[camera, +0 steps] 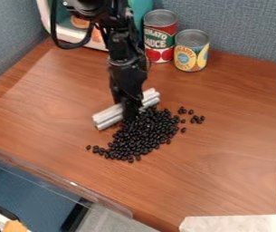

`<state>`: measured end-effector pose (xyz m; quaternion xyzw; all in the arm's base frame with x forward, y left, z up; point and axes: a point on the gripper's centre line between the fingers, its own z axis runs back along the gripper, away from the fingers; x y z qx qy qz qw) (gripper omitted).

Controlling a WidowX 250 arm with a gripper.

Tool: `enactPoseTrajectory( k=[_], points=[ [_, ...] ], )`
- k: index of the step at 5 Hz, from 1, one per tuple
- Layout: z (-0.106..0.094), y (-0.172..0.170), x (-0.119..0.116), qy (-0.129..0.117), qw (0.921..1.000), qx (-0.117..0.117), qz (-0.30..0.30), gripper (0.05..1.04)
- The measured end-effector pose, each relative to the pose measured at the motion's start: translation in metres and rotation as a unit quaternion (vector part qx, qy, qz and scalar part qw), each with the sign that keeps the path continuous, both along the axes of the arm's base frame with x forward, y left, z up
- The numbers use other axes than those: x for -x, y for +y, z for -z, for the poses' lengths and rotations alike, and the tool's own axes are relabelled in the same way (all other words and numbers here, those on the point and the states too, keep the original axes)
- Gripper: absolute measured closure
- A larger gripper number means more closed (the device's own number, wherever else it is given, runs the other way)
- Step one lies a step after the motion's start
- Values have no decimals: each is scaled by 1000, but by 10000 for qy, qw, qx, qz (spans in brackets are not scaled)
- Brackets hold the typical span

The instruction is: Sweep into pile

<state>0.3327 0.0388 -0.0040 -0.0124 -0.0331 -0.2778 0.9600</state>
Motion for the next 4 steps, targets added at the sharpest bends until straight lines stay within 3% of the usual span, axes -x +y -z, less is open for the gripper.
enactPoseTrajectory(
  k=[1, 2, 3, 4],
  points=[
    [-3, 3, 0, 60, 9998, 17, -202, 703],
    [-11, 28, -7, -33, 9969, -84, -779, 703],
    [-38, 48, 2, -274, 9888, -246, -1448, 703],
    [-41, 60, 31, -125, 9729, -372, -2278, 703]
  ],
)
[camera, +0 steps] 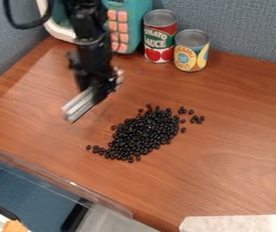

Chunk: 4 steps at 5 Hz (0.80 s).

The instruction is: Sweep into pile

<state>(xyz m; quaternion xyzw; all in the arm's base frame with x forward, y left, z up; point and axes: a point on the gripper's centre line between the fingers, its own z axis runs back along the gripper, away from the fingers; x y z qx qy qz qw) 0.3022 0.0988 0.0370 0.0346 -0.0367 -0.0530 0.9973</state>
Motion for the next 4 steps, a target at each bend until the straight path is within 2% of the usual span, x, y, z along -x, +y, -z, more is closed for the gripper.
enactPoseTrajectory(
  k=[1, 2, 3, 4],
  points=[
    [19, -5, 30, 212, 9953, 259, -909, 703],
    [40, -15, 50, 119, 9823, 545, -1788, 703],
    [44, -22, 49, -197, 9716, 733, -2239, 703],
    [46, -27, 47, -318, 9676, 757, -2389, 703]
  ],
)
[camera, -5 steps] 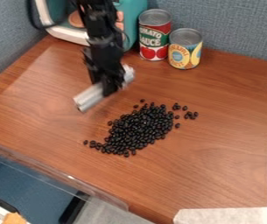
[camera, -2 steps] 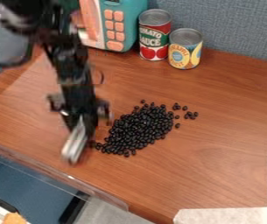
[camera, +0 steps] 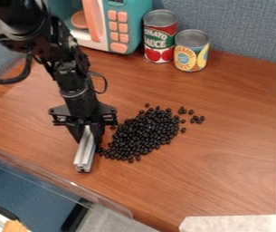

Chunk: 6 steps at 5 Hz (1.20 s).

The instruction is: Sweep into pile

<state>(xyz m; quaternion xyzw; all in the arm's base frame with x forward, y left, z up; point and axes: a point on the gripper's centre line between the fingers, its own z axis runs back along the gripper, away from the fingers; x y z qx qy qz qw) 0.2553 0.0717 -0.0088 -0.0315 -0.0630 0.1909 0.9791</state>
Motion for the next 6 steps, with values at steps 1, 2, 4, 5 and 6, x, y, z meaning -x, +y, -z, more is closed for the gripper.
enactPoseTrajectory(
  k=[1, 2, 4, 5, 6],
  points=[
    [-1, -5, -6, -156, 9994, 209, -232, 703],
    [-2, -11, -11, -195, 9984, 451, -296, 703],
    [-12, -6, -10, -160, 9984, 487, -246, 703],
    [-33, 14, -15, -268, 9991, 281, -154, 703],
    [-48, 32, -16, -264, 9996, 59, -59, 703]
  ],
)
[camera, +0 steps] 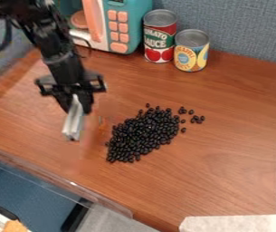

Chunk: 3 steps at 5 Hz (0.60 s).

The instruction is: Sweep into pile

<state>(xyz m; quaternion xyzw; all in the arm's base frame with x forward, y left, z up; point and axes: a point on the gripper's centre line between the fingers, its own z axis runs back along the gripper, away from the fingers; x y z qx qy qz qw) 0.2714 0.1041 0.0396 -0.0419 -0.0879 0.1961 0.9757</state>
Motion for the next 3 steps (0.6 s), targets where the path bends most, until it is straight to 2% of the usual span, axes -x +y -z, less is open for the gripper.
enactPoseTrajectory(
  k=[1, 2, 3],
  points=[
    [-4, 29, -4, 54, 9979, -259, 596, 703],
    [26, 56, -7, 686, 9811, -561, 1718, 703],
    [40, 66, -7, 945, 9695, -721, 2144, 703]
  ],
)
